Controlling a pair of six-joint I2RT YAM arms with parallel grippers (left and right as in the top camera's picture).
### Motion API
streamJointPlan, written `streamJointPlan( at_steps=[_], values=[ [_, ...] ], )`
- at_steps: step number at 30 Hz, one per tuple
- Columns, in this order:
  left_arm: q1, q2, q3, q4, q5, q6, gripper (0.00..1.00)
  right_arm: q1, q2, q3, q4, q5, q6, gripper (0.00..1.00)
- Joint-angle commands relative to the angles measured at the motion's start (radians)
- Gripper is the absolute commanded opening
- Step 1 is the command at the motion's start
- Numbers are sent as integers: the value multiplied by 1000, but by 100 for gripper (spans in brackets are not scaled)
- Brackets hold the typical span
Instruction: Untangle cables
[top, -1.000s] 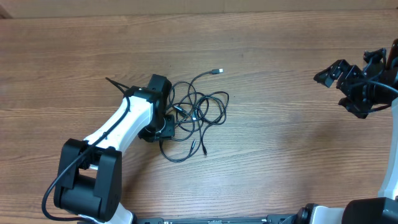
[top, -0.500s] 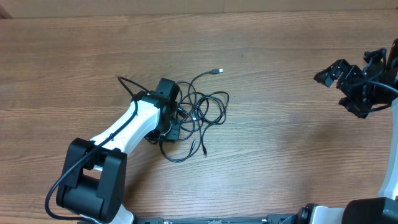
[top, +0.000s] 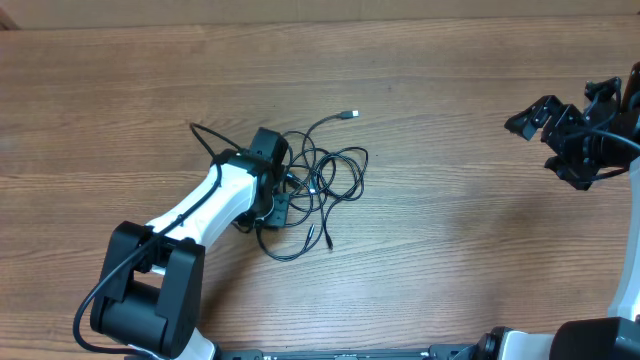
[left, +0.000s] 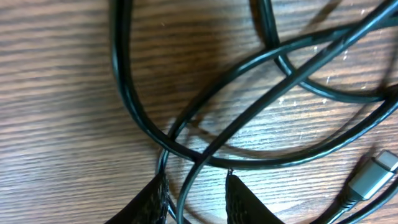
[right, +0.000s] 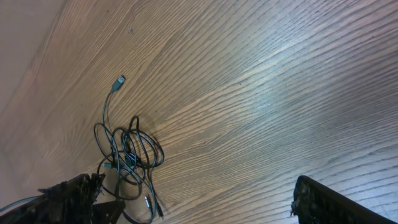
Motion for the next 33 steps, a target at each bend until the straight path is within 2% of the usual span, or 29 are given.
streamJointPlan(
  at_steps=[1,9,11,15,20,26,33],
  values=[
    [-7,20,-35,27,26,22,31,3,-12,-3,4,-5,-6,100],
    [-7,20,-53,58,26,31,29,3,-12,-3,4,-5,-6,100],
    [-7,20,-53,58,26,30,24,3,-12,-3,4,-5,-6,100],
    [-7,19,-51,50,27,30,4,3,-12,-3,4,-5,-6,100],
    [-7,18,-5,-13,76,30,4,3,-12,-3,4,-5,-6,100],
    [-7,-2,161,-161,163,30,4,3,-12,-3,4,-5,-6,100],
    [-7,-55,475,-335,236,29,4,3,-12,-3,4,-5,-6,100]
  ],
)
